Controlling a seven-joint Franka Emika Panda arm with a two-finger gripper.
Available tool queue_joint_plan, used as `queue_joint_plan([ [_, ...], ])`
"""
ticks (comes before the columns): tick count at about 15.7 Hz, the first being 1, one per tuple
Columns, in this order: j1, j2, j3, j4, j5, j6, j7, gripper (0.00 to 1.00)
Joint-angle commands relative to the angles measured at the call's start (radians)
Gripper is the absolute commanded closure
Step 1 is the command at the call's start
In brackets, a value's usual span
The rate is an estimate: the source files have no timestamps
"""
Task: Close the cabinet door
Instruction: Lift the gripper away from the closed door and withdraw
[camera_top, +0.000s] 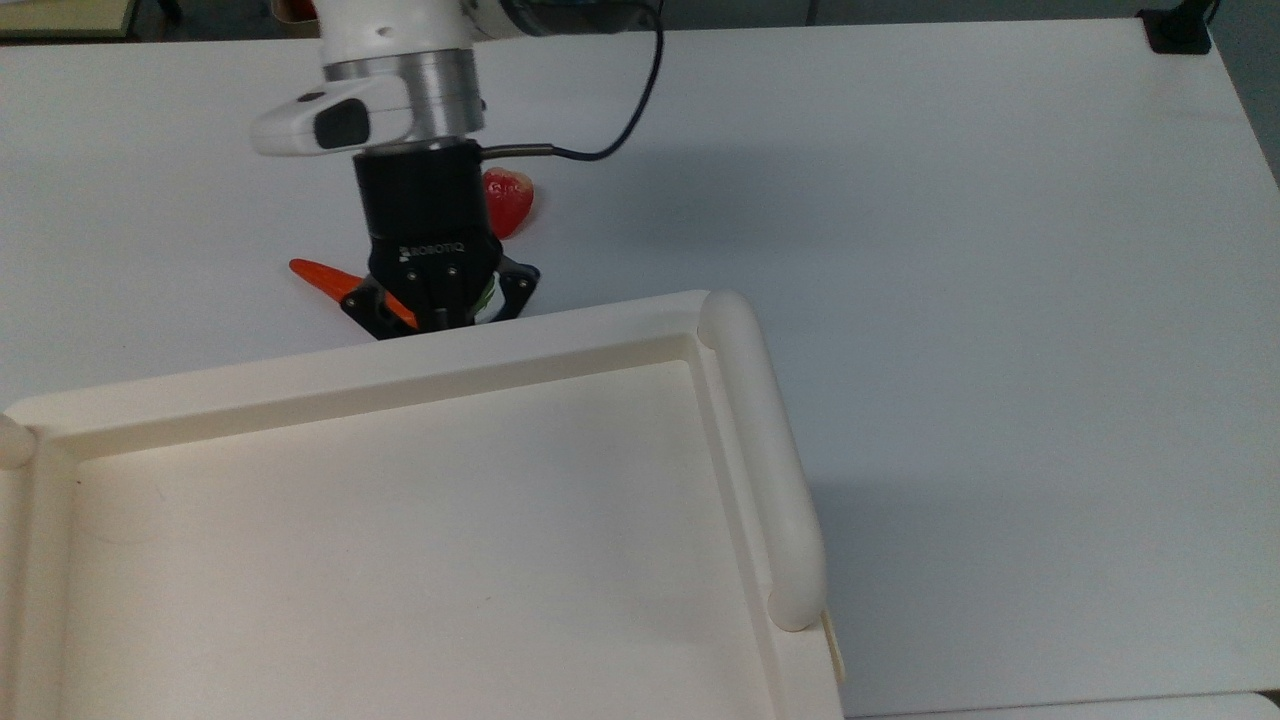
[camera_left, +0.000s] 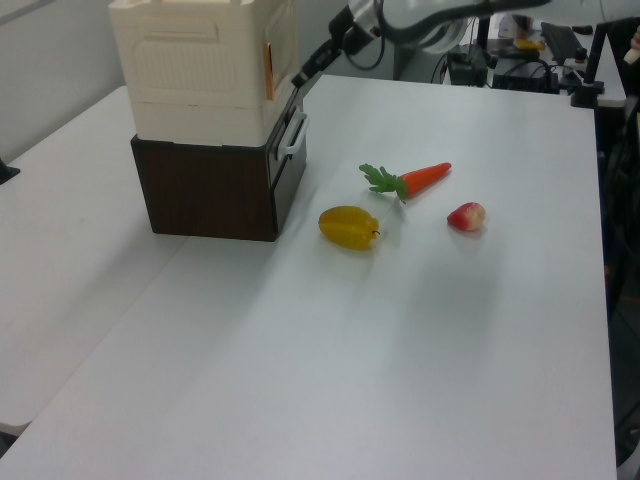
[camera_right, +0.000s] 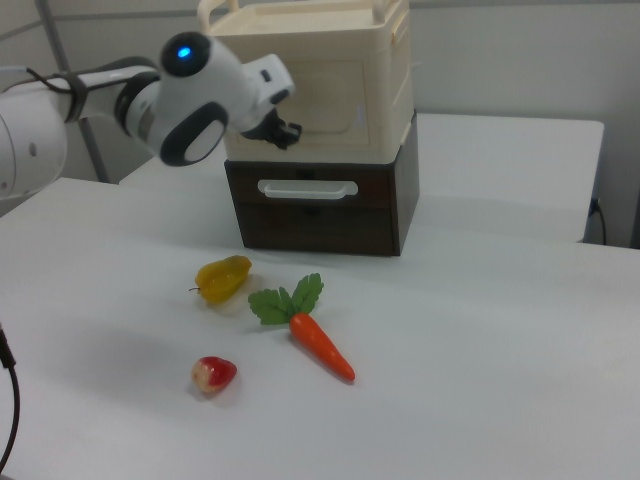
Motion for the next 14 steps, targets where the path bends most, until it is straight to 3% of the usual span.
queue_joint_plan([
  [1,-0.128,-0.134,0.095,-0.04,-0.095,-0.291,0.06,0.97],
  [2,-0.148,-0.148,0.106,-0.039,-0.158,-0.375,0.13,0.97],
  [4,-0.165,-0.174,0.147,-0.037,-0.355,-0.538,0.297,0.97],
  [6,-0.217,-0.197,0.234,-0.043,-0.51,-0.671,0.421,0.97],
  [7,-0.24,-0.205,0.267,-0.045,-0.538,-0.722,0.437,0.97],
  [9,-0.251,-0.246,0.273,-0.074,-0.543,-0.79,0.436,0.97],
  [12,-0.249,-0.363,0.27,-0.228,-0.548,-0.801,0.433,0.86],
  [13,-0.249,-0.392,0.269,-0.267,-0.548,-0.801,0.434,0.78],
  [14,-0.249,-0.418,0.267,-0.299,-0.548,-0.804,0.437,0.63],
])
